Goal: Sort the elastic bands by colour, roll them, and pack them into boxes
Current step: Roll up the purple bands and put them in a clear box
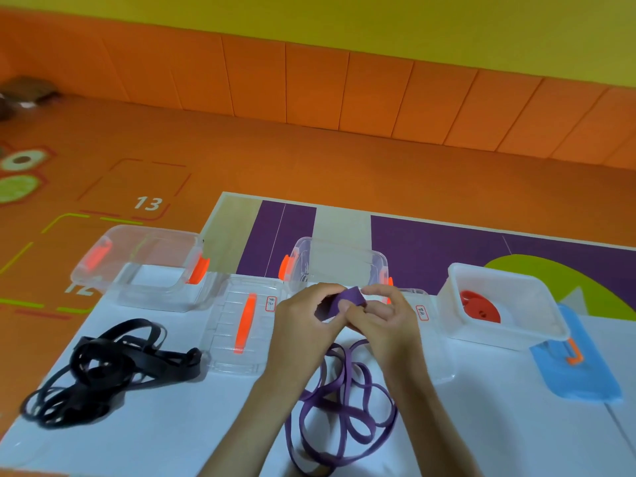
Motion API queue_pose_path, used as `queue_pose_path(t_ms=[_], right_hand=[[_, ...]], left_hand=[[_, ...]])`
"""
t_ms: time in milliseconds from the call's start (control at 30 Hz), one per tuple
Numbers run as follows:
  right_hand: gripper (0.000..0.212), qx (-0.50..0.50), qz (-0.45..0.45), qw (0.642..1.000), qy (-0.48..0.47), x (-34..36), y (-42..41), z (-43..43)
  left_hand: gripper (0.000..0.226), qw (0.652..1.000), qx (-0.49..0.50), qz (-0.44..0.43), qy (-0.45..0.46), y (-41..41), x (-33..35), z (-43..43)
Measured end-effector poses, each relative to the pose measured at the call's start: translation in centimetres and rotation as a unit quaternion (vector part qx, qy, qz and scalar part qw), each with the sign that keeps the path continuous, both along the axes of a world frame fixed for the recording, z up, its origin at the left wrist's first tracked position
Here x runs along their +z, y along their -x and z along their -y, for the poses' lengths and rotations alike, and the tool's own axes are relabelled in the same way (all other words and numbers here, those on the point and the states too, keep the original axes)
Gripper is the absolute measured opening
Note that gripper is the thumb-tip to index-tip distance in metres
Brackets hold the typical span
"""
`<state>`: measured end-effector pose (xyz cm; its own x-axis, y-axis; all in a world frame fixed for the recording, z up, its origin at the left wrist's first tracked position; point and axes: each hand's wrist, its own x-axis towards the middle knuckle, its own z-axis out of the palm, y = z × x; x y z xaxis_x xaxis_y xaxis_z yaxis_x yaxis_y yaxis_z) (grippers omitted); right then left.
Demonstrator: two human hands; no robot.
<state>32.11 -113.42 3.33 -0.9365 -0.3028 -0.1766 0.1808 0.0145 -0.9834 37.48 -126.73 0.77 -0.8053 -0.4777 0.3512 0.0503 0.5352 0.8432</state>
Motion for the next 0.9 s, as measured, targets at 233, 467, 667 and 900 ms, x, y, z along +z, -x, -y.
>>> queue_pose_path(t_ms=[233, 467, 667, 900], right_hand=[[0.027, -0.007, 0.041, 0.998, 0.039, -0.3, 0.6, -1.0], [0.016, 0.015, -0.035, 0.999, -0.004, -0.6, 0.4, -0.8], [0.025, -0.061, -0.036, 0.997, -0.017, -0.5, 0.0, -0.1], [0.011, -0.019, 0.053, 0.998, 0.000, -0.5, -0.3, 0.0]], left_hand=[[0.033, 0.993, -0.039, -0.006, -0.111, -0.7, 0.3, -0.5], [0.021, 0.999, -0.031, -0.001, 0.026, -1.0, -0.1, -0.3], [0.041, 0.999, -0.023, 0.019, 0.018, -1.3, 0.0, -1.1], [0.030, 0.996, -0.020, -0.028, 0.081, -1.5, -0.2, -0.9]])
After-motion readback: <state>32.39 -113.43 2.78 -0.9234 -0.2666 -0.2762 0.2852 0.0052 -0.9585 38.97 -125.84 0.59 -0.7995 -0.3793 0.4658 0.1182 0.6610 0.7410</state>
